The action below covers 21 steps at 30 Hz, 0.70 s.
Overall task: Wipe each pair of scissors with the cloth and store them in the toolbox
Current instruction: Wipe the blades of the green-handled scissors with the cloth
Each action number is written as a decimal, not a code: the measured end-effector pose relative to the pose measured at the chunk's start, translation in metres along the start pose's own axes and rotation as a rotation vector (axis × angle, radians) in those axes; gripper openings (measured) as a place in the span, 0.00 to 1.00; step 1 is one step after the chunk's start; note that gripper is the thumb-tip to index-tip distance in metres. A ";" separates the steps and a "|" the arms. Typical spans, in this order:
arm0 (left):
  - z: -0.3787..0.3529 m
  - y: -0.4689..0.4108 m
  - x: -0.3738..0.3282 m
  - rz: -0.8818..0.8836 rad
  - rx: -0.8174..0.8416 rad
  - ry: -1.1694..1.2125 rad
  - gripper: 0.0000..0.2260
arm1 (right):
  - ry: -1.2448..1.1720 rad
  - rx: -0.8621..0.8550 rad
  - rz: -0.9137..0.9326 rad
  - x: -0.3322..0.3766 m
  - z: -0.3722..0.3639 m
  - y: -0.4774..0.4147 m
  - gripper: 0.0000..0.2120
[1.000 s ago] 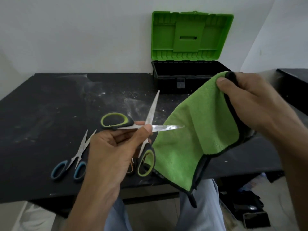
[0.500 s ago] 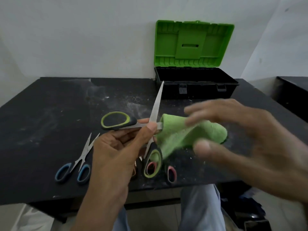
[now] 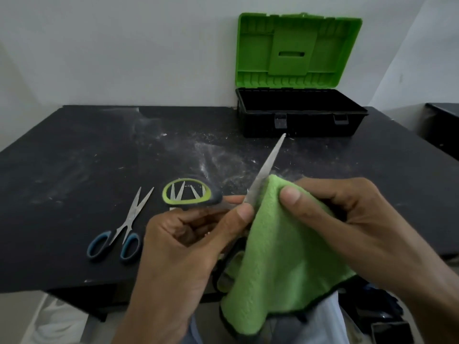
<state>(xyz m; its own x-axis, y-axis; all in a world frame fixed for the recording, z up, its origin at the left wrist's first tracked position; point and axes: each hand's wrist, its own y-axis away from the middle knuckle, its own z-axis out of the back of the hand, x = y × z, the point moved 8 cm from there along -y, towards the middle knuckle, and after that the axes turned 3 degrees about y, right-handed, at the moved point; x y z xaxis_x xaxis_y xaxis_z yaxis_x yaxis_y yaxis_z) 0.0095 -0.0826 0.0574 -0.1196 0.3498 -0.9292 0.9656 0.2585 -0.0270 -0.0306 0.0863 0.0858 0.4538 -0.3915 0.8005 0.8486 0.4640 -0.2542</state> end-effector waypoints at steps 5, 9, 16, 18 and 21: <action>0.010 0.002 0.011 0.033 -0.042 0.005 0.11 | 0.042 0.094 -0.075 -0.007 -0.022 0.006 0.25; 0.021 0.003 0.023 0.098 -0.091 0.034 0.12 | -0.003 0.137 -0.161 -0.009 -0.016 0.007 0.16; 0.016 0.002 0.026 0.117 -0.049 0.029 0.11 | -0.002 0.086 -0.202 -0.003 -0.020 0.003 0.18; 0.015 0.001 0.023 0.109 -0.050 0.037 0.10 | 0.005 0.107 -0.203 -0.004 -0.022 -0.001 0.19; 0.017 -0.002 0.017 0.089 -0.069 0.026 0.09 | 0.019 0.122 -0.198 -0.005 -0.016 -0.005 0.19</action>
<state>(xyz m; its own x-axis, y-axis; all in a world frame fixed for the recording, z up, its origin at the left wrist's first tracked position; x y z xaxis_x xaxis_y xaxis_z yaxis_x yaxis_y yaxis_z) 0.0097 -0.0921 0.0359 -0.0406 0.3974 -0.9167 0.9546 0.2863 0.0818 -0.0328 0.0730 0.0746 0.2878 -0.4985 0.8177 0.8830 0.4688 -0.0250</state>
